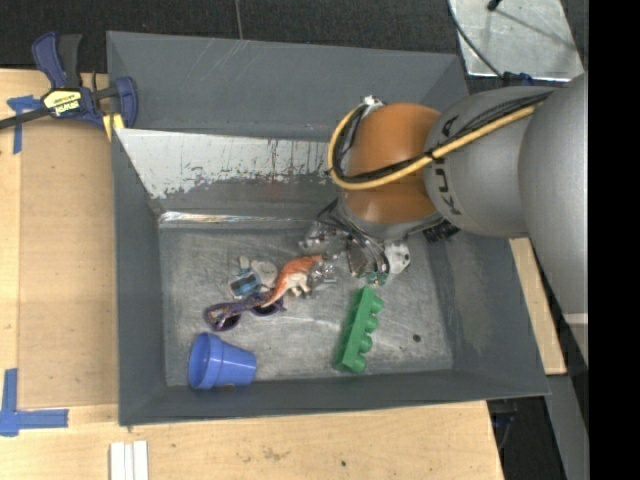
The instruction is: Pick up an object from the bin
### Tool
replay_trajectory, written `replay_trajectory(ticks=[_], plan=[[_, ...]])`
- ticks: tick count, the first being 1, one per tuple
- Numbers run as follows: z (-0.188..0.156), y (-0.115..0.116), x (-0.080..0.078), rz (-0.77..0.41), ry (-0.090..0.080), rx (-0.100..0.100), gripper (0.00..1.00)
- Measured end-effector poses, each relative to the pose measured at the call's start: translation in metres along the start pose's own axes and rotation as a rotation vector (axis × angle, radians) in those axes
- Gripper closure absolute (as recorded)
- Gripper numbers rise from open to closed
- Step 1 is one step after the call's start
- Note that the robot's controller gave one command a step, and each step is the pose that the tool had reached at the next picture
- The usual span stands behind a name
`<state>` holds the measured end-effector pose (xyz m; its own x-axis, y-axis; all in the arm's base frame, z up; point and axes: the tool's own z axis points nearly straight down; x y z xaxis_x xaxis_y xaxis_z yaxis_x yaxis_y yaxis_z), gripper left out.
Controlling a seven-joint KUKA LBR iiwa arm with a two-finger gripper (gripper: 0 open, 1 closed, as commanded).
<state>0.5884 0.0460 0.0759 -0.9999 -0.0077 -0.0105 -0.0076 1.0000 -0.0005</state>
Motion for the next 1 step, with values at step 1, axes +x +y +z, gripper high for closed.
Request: replay_trajectory(ticks=[1], plan=[[-0.0336, -0.0089, 0.002, 0.012, 0.015, 0.0, 1.0]])
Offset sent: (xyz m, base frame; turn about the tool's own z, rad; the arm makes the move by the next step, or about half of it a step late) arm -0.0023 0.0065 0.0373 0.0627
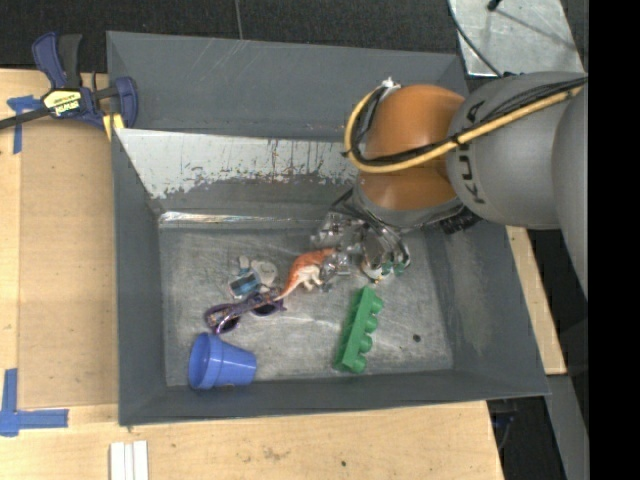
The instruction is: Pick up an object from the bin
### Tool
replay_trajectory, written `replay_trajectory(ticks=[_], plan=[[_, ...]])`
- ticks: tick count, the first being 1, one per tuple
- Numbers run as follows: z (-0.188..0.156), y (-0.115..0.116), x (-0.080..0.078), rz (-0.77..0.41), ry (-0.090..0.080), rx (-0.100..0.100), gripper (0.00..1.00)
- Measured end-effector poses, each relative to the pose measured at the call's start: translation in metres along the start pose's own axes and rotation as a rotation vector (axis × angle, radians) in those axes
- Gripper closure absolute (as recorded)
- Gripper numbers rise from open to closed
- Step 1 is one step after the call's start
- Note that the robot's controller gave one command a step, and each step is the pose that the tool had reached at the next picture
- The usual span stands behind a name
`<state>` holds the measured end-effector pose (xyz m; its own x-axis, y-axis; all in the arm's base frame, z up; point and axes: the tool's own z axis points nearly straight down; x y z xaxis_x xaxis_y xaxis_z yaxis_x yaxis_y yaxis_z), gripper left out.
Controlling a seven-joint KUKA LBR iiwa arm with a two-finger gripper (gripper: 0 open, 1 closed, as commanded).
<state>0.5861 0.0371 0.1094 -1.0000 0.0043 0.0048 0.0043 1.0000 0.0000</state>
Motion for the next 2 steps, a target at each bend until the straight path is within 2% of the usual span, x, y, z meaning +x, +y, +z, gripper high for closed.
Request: replay_trajectory(ticks=[1, 2], plan=[[-0.04, -0.002, -0.003, 0.011, -0.012, 0.0, 1.0], [-0.076, 0.0, 0.006, -0.003, -0.002, 0.0, 1.0]])
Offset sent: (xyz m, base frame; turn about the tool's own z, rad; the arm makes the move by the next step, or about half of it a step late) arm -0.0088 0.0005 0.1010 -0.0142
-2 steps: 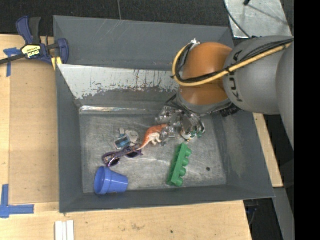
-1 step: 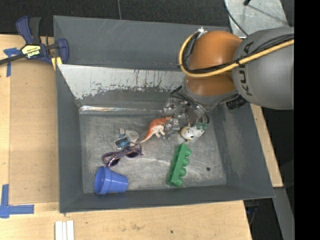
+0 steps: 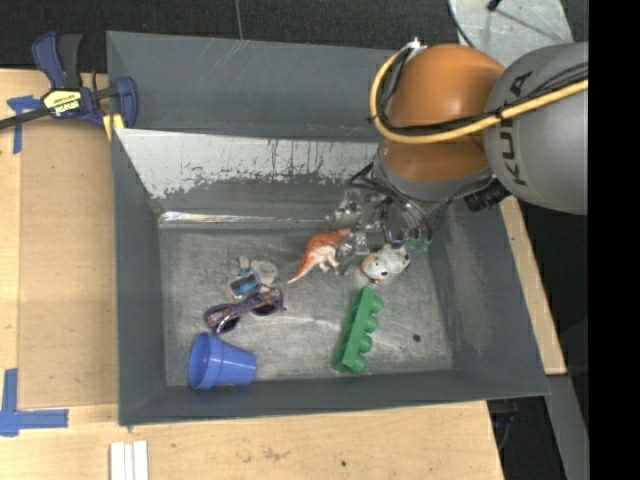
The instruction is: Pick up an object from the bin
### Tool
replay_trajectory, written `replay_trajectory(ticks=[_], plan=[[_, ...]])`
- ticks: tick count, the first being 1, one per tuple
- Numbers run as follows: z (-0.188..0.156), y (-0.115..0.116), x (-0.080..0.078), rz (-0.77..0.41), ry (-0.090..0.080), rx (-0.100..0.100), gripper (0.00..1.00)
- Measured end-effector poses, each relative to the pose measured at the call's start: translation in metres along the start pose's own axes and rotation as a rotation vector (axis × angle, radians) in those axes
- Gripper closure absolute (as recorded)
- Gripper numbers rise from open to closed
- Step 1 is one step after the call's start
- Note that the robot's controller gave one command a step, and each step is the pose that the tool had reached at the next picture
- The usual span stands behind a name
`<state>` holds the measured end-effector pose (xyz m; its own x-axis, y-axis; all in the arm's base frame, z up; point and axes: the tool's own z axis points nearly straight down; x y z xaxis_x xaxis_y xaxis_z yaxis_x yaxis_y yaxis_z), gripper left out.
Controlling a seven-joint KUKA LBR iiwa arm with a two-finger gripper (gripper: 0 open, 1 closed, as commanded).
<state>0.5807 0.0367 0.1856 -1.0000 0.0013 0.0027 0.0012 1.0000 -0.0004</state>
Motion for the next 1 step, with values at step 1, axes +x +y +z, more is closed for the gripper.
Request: replay_trajectory(ticks=[1], plan=[[-0.0345, -0.0143, -0.0206, 0.011, -0.007, -0.001, 1.0]])
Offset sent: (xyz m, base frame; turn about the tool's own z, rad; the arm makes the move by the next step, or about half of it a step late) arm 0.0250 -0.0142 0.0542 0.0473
